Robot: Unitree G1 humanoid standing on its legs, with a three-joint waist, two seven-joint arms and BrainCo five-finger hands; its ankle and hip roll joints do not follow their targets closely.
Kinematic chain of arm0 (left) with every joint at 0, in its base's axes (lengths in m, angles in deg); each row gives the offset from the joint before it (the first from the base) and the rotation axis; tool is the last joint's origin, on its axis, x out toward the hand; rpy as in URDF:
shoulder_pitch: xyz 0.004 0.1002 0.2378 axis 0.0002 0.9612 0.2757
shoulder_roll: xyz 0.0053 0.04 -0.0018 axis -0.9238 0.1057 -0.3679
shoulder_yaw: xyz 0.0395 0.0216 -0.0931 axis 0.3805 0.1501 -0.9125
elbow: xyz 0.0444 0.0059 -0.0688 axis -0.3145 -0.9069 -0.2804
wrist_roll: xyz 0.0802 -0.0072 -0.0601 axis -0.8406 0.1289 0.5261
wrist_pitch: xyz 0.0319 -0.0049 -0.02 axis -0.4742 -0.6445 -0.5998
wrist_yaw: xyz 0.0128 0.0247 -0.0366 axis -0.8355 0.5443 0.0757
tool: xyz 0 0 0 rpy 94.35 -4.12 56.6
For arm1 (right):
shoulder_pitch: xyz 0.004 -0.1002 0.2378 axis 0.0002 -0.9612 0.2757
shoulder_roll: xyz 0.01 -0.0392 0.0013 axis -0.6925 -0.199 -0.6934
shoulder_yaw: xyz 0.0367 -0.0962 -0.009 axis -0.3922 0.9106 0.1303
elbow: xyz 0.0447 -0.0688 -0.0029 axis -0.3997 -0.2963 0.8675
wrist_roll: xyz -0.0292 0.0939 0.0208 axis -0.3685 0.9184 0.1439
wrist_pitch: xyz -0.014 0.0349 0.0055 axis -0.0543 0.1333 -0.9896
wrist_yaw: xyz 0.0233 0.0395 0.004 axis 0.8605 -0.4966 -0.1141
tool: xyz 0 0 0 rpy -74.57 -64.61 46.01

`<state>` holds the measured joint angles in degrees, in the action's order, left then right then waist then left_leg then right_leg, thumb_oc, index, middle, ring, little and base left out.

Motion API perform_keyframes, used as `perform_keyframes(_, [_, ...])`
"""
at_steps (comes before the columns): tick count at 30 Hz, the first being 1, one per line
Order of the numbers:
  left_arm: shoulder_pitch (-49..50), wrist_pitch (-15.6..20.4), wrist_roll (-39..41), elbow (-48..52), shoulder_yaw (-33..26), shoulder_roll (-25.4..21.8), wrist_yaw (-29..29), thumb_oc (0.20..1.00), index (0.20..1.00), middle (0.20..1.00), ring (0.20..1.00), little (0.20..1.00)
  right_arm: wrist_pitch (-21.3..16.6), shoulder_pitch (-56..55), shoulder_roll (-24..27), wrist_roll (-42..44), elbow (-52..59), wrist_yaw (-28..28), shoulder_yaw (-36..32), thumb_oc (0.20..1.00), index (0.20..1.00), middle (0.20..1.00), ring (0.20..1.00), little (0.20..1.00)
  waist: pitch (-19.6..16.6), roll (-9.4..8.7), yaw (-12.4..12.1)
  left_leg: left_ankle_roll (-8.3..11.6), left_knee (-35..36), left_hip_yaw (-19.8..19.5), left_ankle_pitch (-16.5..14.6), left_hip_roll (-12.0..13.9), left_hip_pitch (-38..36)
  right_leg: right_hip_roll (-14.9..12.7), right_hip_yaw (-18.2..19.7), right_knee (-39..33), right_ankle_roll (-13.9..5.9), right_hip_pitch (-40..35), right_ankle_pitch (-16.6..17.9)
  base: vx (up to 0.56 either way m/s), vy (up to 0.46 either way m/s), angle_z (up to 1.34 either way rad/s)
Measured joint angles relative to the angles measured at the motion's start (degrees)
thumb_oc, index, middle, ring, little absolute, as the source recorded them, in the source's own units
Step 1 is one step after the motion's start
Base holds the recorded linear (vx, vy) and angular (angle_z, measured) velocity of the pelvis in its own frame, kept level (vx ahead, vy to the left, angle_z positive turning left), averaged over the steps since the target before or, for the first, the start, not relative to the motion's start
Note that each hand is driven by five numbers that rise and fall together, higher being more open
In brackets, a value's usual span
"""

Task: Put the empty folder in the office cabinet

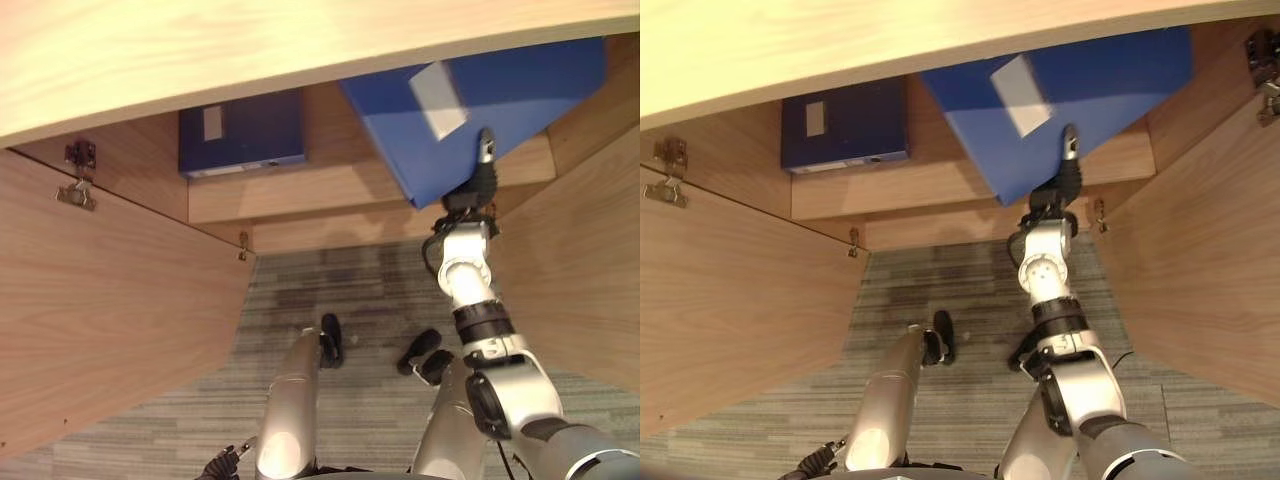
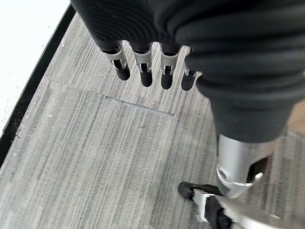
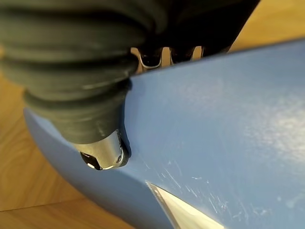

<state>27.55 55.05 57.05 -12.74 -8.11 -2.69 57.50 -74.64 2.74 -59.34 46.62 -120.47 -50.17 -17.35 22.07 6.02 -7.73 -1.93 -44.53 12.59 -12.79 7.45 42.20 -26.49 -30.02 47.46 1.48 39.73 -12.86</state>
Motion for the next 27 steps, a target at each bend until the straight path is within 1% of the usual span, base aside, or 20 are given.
perform_keyframes(2, [0.1, 0.03, 1.65, 1.37, 1.77, -1.24, -0.2, 1.0, 1.0, 1.0, 1.0, 1.0, -0.89, 5.67, 2.96, 0.01, -5.92, 2.24, -0.81, 0.2, 0.2, 0.2, 0.2, 0.2, -0.02, 0.03, -0.79, 0.09, -3.25, -0.95, -1.22, 0.03, 2.06, -0.86, 0.1, 3.0, 0.74, 1.27, -1.47, -0.02, -0.057, 0.14])
perform_keyframes(4, [0.13, 0.42, 1.98, 1.84, 2.47, -1.95, -0.59, 1.0, 1.0, 1.0, 1.0, 1.0, -1.33, 9.5, 4.68, 0.02, -8.75, 3.93, -0.92, 0.2, 0.2, 0.2, 0.2, 0.2, -0.12, 0.04, -1.11, 0.03, -4.45, -1.69, -1.31, 0.02, 3.64, -1.26, -0.13, 4.36, 0.6, 2.29, -1.87, -0.01, -0.051, 0.17])
perform_keyframes(5, [0.14, 0.54, 2.02, 2.46, 2.63, -2.58, -0.97, 1.0, 1.0, 1.0, 1.0, 1.0, -1.32, 12.38, 5.88, 0.03, -11.84, 4.79, -0.57, 0.2, 0.2, 0.2, 0.2, 0.2, -0.14, 0.06, -1.05, 0.02, -5.22, -2.12, -1.34, -0.04, 4.54, -1.73, -0.62, 5.14, 0.94, 2.64, -2.34, 0.0, -0.05, 0.2])
perform_keyframes(6, [0.23, 0.57, 2.14, 3.05, 2.71, -3.12, -1.05, 1.0, 1.0, 1.0, 1.0, 1.0, -1.25, 13.82, 6.45, 0.03, -13.19, 5.13, -0.47, 0.2, 0.2, 0.2, 0.2, 0.2, -0.18, 0.05, -1.59, 0.04, -5.46, -2.39, -1.34, -0.07, 4.94, -1.92, -0.78, 5.63, 0.95, 2.78, -2.69, -0.01, -0.05, 0.15])
perform_keyframes(8, [0.4, 0.8, 3.37, 3.85, 4.0, -4.46, -1.22, 1.0, 1.0, 1.0, 1.0, 1.0, -0.65, 18.17, 8.2, 0.06, -18.41, 6.07, 1.31, 0.2, 0.2, 0.2, 0.2, 0.2, -0.4, 0.1, -2.66, 0.16, -6.03, -3.01, -1.4, -0.08, 5.75, -1.99, -0.99, 6.38, 1.08, 3.27, -3.13, 0.0, -0.048, 0.08])
perform_keyframes(10, [0.9, 0.79, 3.83, 4.04, 4.55, -5.05, -1.19, 1.0, 1.0, 1.0, 1.0, 1.0, -0.33, 20.68, 8.94, 0.06, -21.93, 6.19, 2.52, 0.2, 0.2, 0.2, 0.2, 0.2, -1.34, 0.25, -3.35, 0.24, -6.23, -3.62, -1.34, -0.16, 6.78, -2.07, -1.67, 6.58, 0.86, 3.6, -3.31, 0.01, -0.039, 0.14])
perform_keyframes(11, [1.37, 0.75, 4.26, 4.71, 4.72, -5.76, -1.2, 1.0, 1.0, 1.0, 1.0, 1.0, 0.44, 22.27, 10.22, 0.27, -24.77, 6.25, 3.91, 0.2, 0.2, 0.2, 0.2, 0.2, -1.94, 0.18, -3.86, 0.32, -6.69, -3.98, -1.3, -0.26, 7.35, -2.38, -2.12, 7.16, 0.9, 3.78, -3.7, 0.02, -0.034, 0.2])
perform_keyframes(12, [1.62, 0.79, 4.29, 4.71, 4.7, -5.91, -1.27, 1.0, 1.0, 1.0, 1.0, 1.0, 0.74, 22.56, 10.54, 0.59, -24.87, 6.34, 4.27, 0.2, 0.2, 0.2, 0.2, 0.2, -2.04, 0.14, -4.3, 0.3, -6.86, -4.12, -1.34, -0.34, 7.42, -2.54, -2.17, 7.49, 1.3, 3.77, -4.17, 0.03, -0.051, 0.2])
perform_keyframes(14, [2.4, 0.77, 4.66, 4.97, 4.9, -6.01, -1.56, 1.0, 1.0, 1.0, 1.0, 1.0, 1.15, 25.24, 11.24, 2.3, -30.83, 6.8, 4.6, 0.2, 0.2, 0.2, 0.2, 0.2, -3.46, 0.14, -5.43, 0.34, -7.22, -5.0, -1.4, -1.25, 8.75, -3.59, -2.89, 8.69, 0.7, 4.32, -4.82, 0.03, -0.043, 0.25])
perform_keyframes(15, [2.68, 0.82, 4.88, 5.31, 4.94, -6.14, -1.68, 1.0, 1.0, 1.0, 1.0, 1.0, 1.34, 25.58, 11.5, 2.37, -31.85, 7.16, 4.42, 0.2, 0.2, 0.2, 0.2, 0.2, -3.65, 0.06, -5.51, 0.37, -7.32, -5.26, -1.38, -1.44, 9.03, -3.97, -3.18, 9.14, 0.61, 4.32, -5.1, 0.02, -0.032, 0.3])
perform_keyframes(16, [3.04, 0.81, 5.52, 5.72, 5.19, -6.27, -1.9, 1.0, 1.0, 1.0, 1.0, 1.0, 1.55, 25.58, 11.74, 2.66, -32.26, 7.47, 4.35, 0.2, 0.2, 0.2, 0.2, 0.2, -3.91, 0.05, -5.51, 0.37, -7.86, -5.71, -1.39, -1.51, 9.51, -4.19, -3.68, 9.49, 0.92, 4.3, -5.47, 0.03, -0.04, 0.21])
perform_keyframes(17, [3.23, 0.62, 5.96, 5.81, 5.51, -6.29, -2.05, 1.0, 1.0, 1.0, 1.0, 1.0, 1.73, 25.67, 11.99, 2.79, -32.99, 7.43, 4.34, 0.2, 0.2, 0.2, 0.2, 0.2, -4.0, 0.04, -6.33, 0.28, -8.27, -6.15, -1.38, -1.57, 9.89, -4.26, -3.95, 10.04, 1.0, 4.34, -5.99, 0.03, -0.04, 0.2])
perform_keyframes(19, [3.4, 0.79, 6.51, 6.56, 6.46, -6.42, -2.39, 1.0, 1.0, 1.0, 1.0, 1.0, 1.85, 25.81, 13.43, 4.29, -34.43, 7.81, 4.33, 0.2, 0.2, 0.2, 0.2, 0.2, -4.18, 0.05, -7.14, 0.67, -8.81, -6.78, -1.65, -2.22, 10.42, -5.18, -4.42, 11.1, 0.87, 4.34, -6.65, 0.03, -0.046, 0.2])
perform_keyframes(20, [3.86, 0.78, 6.6, 7.24, 6.65, -6.45, -2.63, 1.0, 1.0, 1.0, 1.0, 1.0, 1.82, 26.0, 13.67, 4.47, -35.02, 8.0, 4.36, 0.2, 0.2, 0.2, 0.2, 0.2, -4.29, 0.12, -7.94, 0.79, -8.93, -7.09, -1.76, -2.32, 10.78, -5.43, -4.71, 11.72, 0.39, 4.34, -7.09, 0.03, -0.047, 0.2])
perform_keyframes(21, [4.28, 0.99, 6.87, 8.27, 6.77, -6.59, -3.04, 1.0, 1.0, 1.0, 1.0, 1.0, 1.62, 26.4, 14.21, 4.53, -35.5, 8.68, 4.25, 0.2, 0.2, 0.2, 0.2, 0.2, -4.31, 0.08, -8.36, 0.79, -9.42, -7.25, -1.74, -2.42, 11.14, -5.92, -5.12, 12.35, 0.31, 4.37, -7.53, 0.04, -0.044, 0.21])
perform_keyframes(22, [4.36, 1.04, 7.06, 8.3, 6.78, -6.73, -3.41, 1.0, 1.0, 1.0, 1.0, 1.0, 1.81, 26.46, 14.47, 4.52, -35.53, 8.75, 4.35, 0.2, 0.2, 0.2, 0.2, 0.2, -4.41, 0.22, -8.96, 0.94, -9.9, -8.01, -1.81, -2.56, 11.63, -5.93, -5.54, 12.85, 1.06, 4.3, -8.12, 0.05, -0.057, 0.2])
perform_keyframes(24, [4.58, 0.91, 7.07, 8.21, 6.73, -6.96, -3.57, 1.0, 1.0, 1.0, 1.0, 1.0, 1.79, 26.6, 14.63, 4.57, -35.7, 8.78, 4.33, 0.2, 0.2, 0.2, 0.2, 0.2, -4.72, 0.33, -10.2, 1.16, -9.92, -8.64, -1.9, -2.94, 12.03, -6.32, -6.15, 13.37, 0.56, 4.07, -8.66, 0.05, -0.052, 0.19])
perform_keyframes(26, [5.07, 0.98, 7.07, 8.11, 6.71, -7.38, -3.77, 1.0, 1.0, 1.0, 1.0, 1.0, 1.79, 26.63, 14.92, 4.81, -36.31, 8.91, 4.31, 0.2, 0.2, 0.2, 0.2, 0.2, -5.91, 0.52, -10.19, 1.35, -9.86, -9.61, -1.75, -3.71, 13.06, -7.06, -7.51, 13.77, 0.62, 3.92, -9.2, 0.03, -0.036, 0.35])
perform_keyframes(27, [5.25, 0.88, 7.07, 8.0, 6.72, -7.9, -3.93, 1.0, 1.0, 1.0, 1.0, 1.0, 1.54, 26.78, 15.03, 5.25, -36.3, 8.92, 4.34, 0.2, 0.2, 0.2, 0.2, 0.2, -5.92, 0.51, -10.23, 1.48, -9.95, -10.18, -1.52, -4.24, 13.08, -7.58, -8.23, 14.23, 0.7, 3.32, -9.64, 0.02, -0.028, 0.33])
